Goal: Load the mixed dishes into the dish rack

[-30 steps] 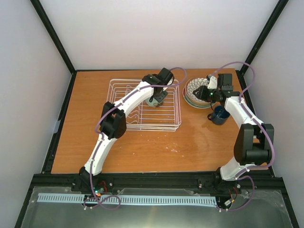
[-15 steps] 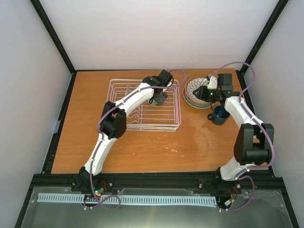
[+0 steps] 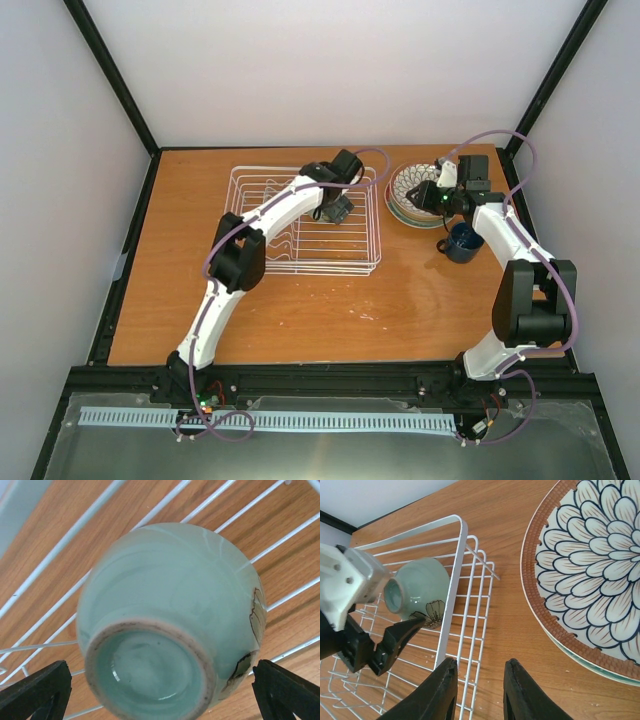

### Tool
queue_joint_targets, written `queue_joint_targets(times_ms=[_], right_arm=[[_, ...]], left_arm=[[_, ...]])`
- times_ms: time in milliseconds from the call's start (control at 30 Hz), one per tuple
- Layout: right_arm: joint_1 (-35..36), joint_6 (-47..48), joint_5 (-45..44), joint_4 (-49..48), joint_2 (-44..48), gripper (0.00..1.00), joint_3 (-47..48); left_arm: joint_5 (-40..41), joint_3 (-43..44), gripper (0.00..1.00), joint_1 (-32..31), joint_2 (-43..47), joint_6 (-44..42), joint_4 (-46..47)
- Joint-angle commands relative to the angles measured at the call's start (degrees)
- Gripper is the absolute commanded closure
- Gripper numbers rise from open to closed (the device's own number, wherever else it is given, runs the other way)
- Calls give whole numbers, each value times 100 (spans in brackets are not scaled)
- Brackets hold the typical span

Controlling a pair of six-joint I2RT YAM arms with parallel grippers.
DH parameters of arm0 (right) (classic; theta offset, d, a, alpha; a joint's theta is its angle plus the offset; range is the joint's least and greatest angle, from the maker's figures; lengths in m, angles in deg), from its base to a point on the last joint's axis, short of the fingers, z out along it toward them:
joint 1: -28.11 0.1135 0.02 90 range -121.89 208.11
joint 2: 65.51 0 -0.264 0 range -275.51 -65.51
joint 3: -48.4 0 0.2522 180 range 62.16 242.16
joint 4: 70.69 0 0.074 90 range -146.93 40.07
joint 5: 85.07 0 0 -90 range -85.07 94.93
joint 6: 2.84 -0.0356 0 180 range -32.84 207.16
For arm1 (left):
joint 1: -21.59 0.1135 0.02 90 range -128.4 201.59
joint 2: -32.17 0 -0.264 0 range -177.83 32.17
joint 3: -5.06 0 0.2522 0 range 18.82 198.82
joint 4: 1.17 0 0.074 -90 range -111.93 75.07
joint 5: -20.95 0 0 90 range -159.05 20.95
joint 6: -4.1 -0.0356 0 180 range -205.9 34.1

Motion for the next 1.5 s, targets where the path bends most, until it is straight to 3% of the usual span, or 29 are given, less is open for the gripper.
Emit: queue_joint_targets(times_ms=[0, 100, 233, 333, 433, 500, 667, 933, 1467], right_arm=[[9, 4, -244, 33, 188, 75, 32], [8, -31, -799, 95, 364, 75, -1], [-18, -101, -1800, 333, 676, 75, -52], [-188, -232, -2321, 646, 820, 75, -62], [-549, -337, -2254, 800, 882, 75, -218], [-674, -368, -2289, 872, 888, 75, -339], [-950, -548, -2477, 1016, 669, 76, -577], [-1595, -696, -2435, 1125, 365, 76, -767], [-1698, -674, -3196, 1404, 727, 75, -767]], left_arm=[[298, 275, 0, 23, 634, 123, 31], [475, 103, 0, 15, 1137, 288, 355], [339, -1190, 0, 18, 2376, 343, 1708], [-340, -2158, 0, 202, 3266, 440, 2681], [-1410, -2561, 0, 632, 3703, 744, 2900], [-1765, -2766, 0, 829, 3733, 804, 2928], [-1618, -2904, 0, 899, 3353, 666, 2808], [-2077, -2928, 0, 919, 2895, 667, 2863], [-2355, -2830, 0, 947, 2651, 486, 2903]])
